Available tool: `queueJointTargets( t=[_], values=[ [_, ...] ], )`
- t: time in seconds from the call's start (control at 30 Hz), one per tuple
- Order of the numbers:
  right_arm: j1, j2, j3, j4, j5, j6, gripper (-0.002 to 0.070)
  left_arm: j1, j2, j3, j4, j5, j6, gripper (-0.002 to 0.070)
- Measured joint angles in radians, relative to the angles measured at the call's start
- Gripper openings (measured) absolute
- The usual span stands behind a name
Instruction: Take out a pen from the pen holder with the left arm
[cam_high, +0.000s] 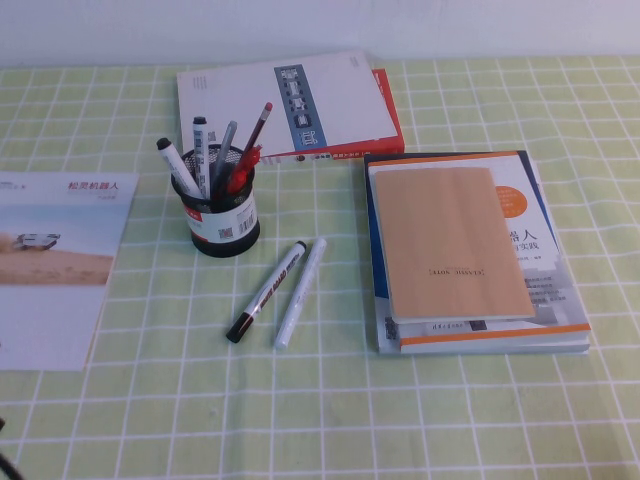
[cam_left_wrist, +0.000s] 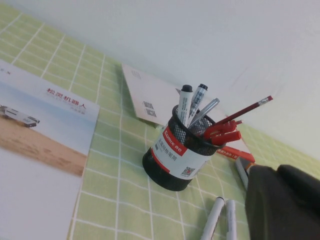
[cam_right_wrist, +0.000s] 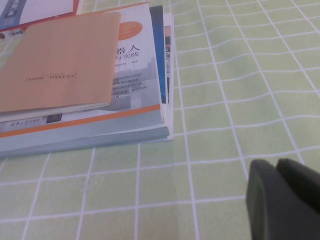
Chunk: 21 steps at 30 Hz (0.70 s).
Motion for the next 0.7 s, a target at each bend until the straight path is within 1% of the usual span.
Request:
queueJointTargets(
  t=[0.13,0.33,0.5,0.7],
  values=[
    [0.000,0.000,0.000,0.000,0.000,0.000,-0.0013,0.000,0.145,-0.089,0.000,0.020,0.044,-0.0003],
    [0.000,0.000,0.000,0.000,0.000,0.000,-0.0013,0.000,0.353,-0.240,0.000,0.117,0.172,-0.0003],
    [0.000,0.000,0.000,0.000,0.000,0.000,-0.0013,0.000,0.512,-0.357,0.000,0.183,0.244,-0.0003],
    [0.000,0.000,0.000,0.000,0.000,0.000,-0.0013,-0.002,0.699,-0.470,-0.019,0.200,0.312,-0.0003]
  ],
)
